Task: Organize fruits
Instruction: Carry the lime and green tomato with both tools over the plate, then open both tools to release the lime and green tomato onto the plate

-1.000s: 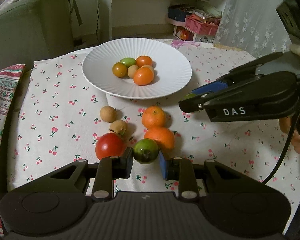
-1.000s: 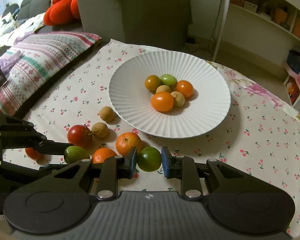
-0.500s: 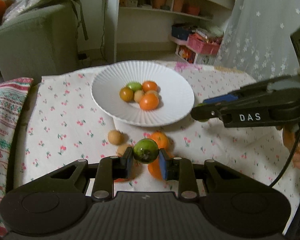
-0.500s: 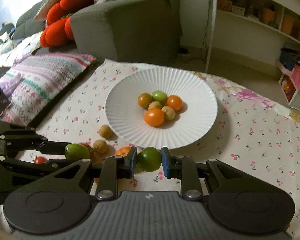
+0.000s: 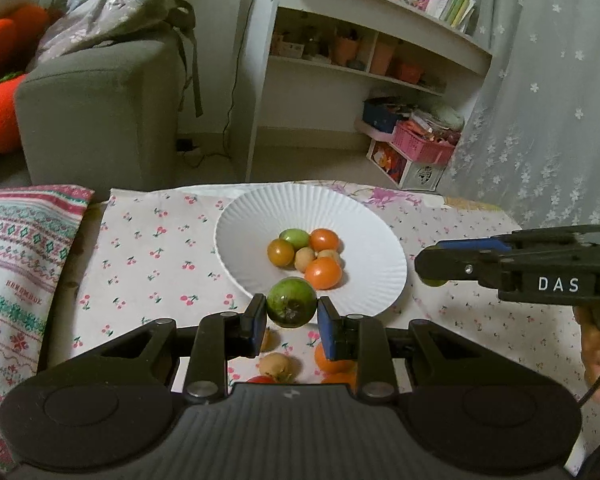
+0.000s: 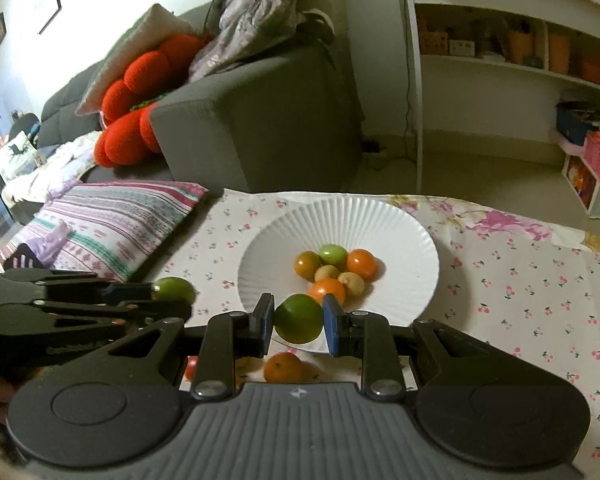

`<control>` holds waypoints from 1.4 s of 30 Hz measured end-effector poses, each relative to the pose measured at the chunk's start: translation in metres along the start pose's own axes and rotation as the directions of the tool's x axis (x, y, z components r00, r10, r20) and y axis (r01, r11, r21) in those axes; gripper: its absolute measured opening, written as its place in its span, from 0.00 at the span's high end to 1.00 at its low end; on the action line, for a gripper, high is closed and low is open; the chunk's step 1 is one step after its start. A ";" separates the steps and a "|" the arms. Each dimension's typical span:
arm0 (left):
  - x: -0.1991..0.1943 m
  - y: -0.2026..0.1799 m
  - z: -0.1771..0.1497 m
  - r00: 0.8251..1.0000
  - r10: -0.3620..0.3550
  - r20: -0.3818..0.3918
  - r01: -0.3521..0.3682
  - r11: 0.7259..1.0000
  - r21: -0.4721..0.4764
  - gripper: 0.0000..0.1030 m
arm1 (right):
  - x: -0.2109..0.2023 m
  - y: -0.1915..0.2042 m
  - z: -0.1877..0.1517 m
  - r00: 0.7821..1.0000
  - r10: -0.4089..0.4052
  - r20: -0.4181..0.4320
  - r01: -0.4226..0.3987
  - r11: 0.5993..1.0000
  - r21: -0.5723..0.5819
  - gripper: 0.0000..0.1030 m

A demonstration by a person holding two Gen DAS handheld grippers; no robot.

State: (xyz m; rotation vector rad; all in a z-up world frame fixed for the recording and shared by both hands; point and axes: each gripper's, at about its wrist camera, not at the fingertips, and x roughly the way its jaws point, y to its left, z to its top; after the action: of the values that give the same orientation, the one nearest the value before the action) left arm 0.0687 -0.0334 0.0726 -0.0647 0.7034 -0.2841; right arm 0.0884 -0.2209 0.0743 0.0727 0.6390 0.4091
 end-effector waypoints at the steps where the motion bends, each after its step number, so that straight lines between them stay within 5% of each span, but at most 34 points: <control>1: 0.001 -0.001 0.002 1.000 -0.002 0.004 0.002 1.000 0.001 0.87 | 0.000 0.000 0.001 1.000 -0.001 0.002 0.001 1.000 -0.002 0.77; 14: 0.036 0.001 0.010 1.000 0.028 0.013 -0.028 0.999 0.043 0.87 | 0.021 -0.021 -0.003 0.993 -0.096 -0.062 0.100 0.993 0.066 0.77; 42: 0.078 -0.003 0.000 0.998 0.050 -0.038 -0.045 0.992 0.122 0.85 | 0.068 -0.010 -0.016 0.978 -0.172 -0.114 0.167 0.985 -0.054 0.76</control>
State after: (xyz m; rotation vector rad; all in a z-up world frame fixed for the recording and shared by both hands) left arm 0.1249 -0.0578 0.0237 0.0731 0.7257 -0.2826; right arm 0.1319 -0.2041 0.0207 -0.0482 0.7468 0.2637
